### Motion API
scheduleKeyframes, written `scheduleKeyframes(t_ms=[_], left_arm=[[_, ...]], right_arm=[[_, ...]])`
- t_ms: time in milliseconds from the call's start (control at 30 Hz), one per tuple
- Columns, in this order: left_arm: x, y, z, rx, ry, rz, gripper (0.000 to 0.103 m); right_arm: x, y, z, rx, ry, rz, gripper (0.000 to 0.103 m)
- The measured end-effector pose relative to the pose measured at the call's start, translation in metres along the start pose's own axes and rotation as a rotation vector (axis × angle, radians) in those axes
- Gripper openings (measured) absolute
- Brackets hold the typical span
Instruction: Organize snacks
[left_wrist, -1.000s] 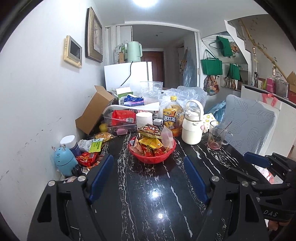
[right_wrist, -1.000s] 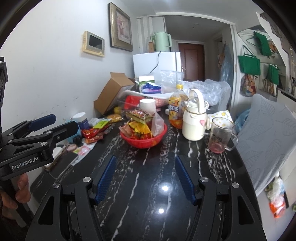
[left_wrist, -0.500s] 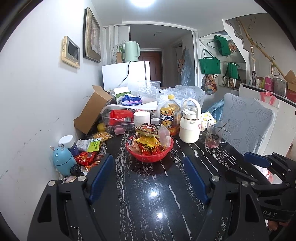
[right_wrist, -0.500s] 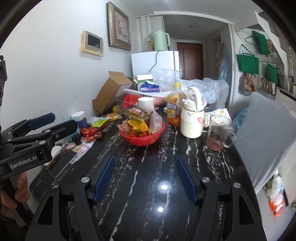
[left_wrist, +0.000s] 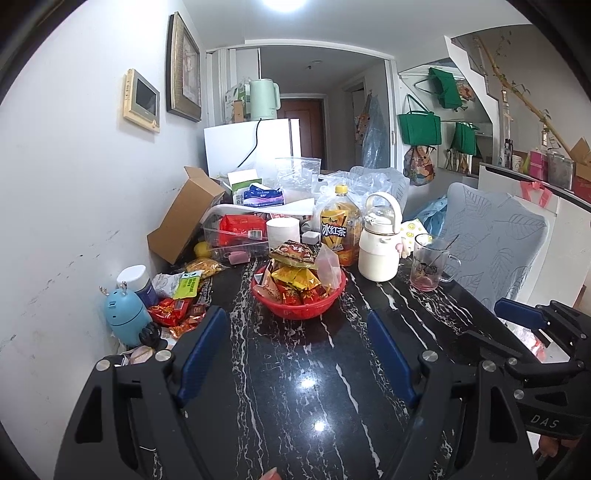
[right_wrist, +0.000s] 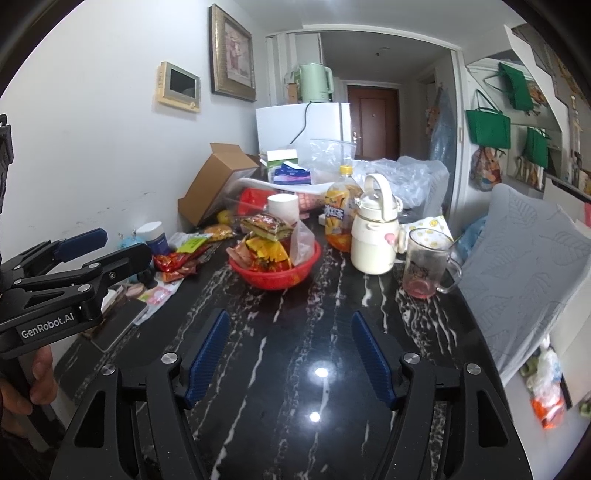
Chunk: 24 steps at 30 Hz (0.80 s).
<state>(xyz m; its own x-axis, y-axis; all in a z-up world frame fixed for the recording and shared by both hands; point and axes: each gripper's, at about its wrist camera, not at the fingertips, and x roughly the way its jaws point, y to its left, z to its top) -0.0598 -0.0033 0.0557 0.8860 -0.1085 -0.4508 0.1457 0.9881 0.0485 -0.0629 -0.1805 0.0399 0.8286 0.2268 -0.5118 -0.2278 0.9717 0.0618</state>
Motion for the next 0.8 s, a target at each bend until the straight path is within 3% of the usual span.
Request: scheduleKeyframes(t_ms=[800], left_arm=[[0.012,0.001,-0.011,-0.005,0.027,0.013,0.078]], right_arm=[[0.006,0.001,-0.005,-0.003,0.023,-0.012,0.072]])
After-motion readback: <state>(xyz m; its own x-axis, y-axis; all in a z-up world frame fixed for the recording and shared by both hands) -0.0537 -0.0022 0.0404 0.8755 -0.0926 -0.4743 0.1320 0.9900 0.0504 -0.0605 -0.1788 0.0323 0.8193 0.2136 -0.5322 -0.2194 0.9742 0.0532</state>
